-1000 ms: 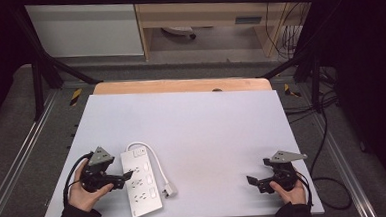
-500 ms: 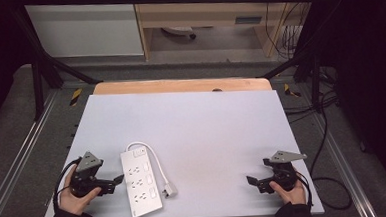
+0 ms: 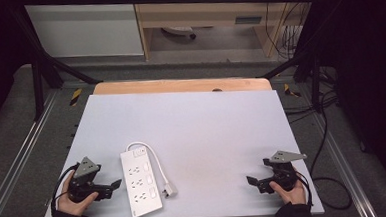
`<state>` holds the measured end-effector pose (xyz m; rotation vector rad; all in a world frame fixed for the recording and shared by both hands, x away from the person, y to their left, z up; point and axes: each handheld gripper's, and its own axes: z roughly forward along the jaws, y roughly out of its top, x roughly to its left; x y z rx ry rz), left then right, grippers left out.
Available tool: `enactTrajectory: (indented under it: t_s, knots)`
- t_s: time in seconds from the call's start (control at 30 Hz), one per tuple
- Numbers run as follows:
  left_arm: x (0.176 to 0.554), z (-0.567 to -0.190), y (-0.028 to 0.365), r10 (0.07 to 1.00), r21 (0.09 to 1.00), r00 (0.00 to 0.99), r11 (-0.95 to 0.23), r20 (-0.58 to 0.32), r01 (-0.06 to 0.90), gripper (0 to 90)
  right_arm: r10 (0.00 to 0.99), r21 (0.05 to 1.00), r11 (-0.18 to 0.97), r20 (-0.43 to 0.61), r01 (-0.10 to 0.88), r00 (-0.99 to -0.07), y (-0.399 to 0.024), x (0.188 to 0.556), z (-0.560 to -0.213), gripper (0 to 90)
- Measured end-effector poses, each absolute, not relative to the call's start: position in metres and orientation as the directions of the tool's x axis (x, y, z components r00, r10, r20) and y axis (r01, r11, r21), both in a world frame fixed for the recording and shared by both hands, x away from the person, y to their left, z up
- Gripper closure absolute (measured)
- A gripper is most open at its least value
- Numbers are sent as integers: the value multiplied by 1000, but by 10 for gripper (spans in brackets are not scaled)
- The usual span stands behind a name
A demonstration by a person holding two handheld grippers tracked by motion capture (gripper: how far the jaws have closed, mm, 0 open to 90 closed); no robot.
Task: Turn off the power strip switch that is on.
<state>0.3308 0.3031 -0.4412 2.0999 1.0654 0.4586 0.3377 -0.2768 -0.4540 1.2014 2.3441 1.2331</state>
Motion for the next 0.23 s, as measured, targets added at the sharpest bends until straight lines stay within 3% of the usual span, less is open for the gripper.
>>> enactTrajectory:
  t_s: [0.23]
  knots:
    - [331, -443, 304, 804, 735, 595, -396, -13, 550, 58, 754, 767, 312, 158, 560, -637, -277, 338, -454, 9]
